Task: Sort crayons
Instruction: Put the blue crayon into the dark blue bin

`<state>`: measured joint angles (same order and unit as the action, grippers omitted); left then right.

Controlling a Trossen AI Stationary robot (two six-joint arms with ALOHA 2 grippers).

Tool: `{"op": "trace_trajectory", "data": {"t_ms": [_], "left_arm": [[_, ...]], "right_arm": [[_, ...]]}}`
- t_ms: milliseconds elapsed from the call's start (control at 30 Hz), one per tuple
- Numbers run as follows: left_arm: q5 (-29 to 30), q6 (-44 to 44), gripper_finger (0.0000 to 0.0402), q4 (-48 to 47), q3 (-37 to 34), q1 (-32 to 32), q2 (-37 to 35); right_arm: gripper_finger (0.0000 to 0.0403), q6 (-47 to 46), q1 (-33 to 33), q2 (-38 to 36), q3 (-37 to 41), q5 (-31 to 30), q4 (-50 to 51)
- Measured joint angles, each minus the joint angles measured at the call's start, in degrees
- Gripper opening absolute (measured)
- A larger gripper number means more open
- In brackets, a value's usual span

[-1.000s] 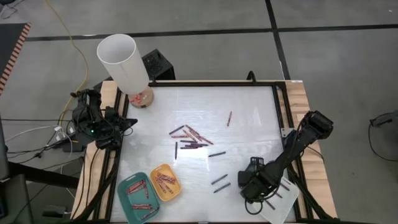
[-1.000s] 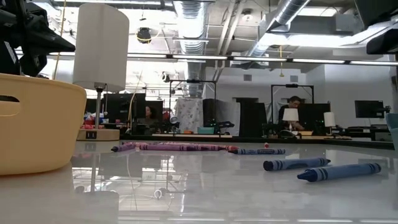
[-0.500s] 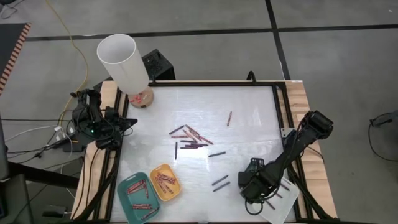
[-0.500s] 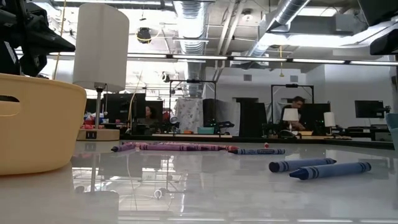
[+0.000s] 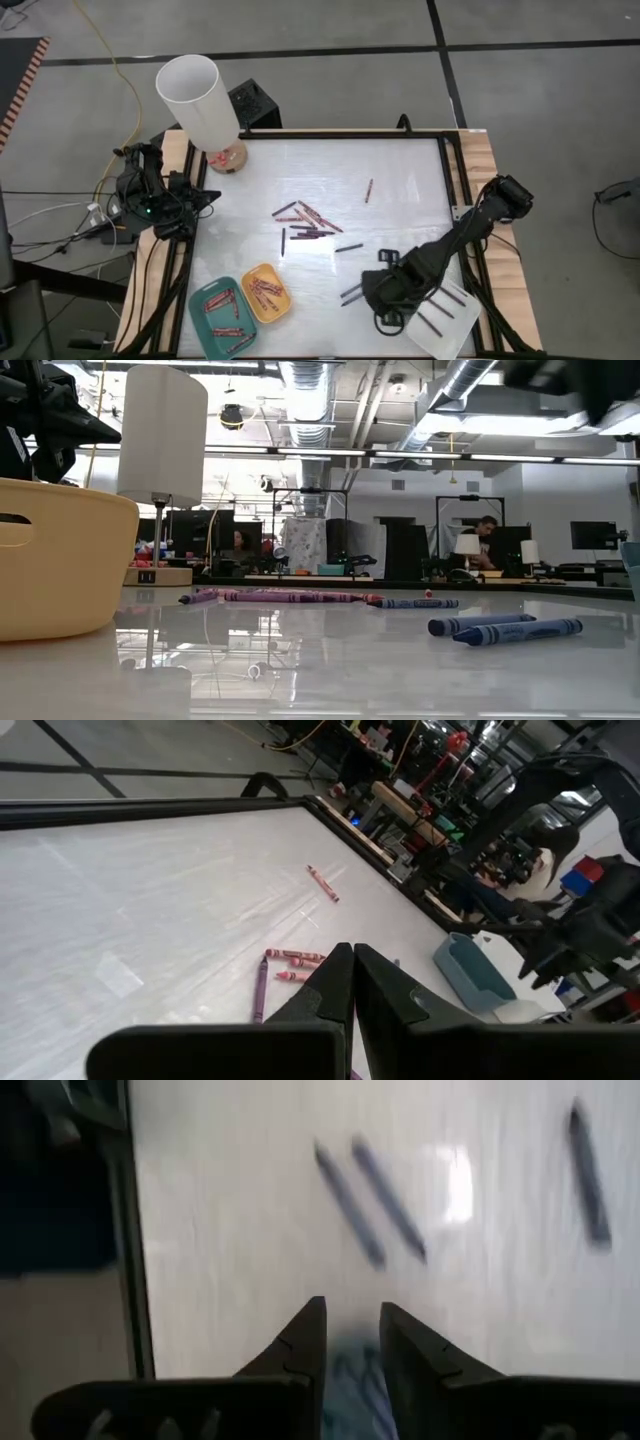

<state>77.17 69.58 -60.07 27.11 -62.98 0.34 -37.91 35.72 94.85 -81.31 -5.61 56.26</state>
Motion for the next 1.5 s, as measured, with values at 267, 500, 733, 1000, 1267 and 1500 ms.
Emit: {"op": "trace_trajectory", "data": {"t_ms": [267, 500, 733, 1000, 1267, 1500], "left_arm": [[-0.35, 0.09, 0.0, -0.01, 0.0, 0.01, 0.0], [-2.38, 0.11, 0.0, 0.01, 0.0, 0.02, 0.02], [-2.36, 0.11, 0.0, 0.02, 0.0, 0.0, 0.02], [-2.32, 0.11, 0.0, -0.01, 0.0, 0.0, 0.02], [-2.34, -0.28, 0.0, -0.02, 0.0, 0.01, 0.02], [-2.4, -0.22, 0.0, -0.02, 0.0, 0.0, 0.02]], "right_arm": [[0.0093, 8.37, -2.9, 2.74, -0.01, -1.86, -8.12], [0.0108, 14.35, -2.33, 9.01, 0.06, -1.58, -8.76], [0.0176, 14.51, -2.03, 13.75, 0.06, -0.48, -8.8], [0.0203, 15.97, -2.64, 15.15, 0.06, -0.73, -9.65], [0.0194, 16.22, -2.81, 16.07, -0.01, -0.69, -12.1], [0.0194, 17.88, -2.72, 18.9, 0.06, 0.17, -12.96]]}}
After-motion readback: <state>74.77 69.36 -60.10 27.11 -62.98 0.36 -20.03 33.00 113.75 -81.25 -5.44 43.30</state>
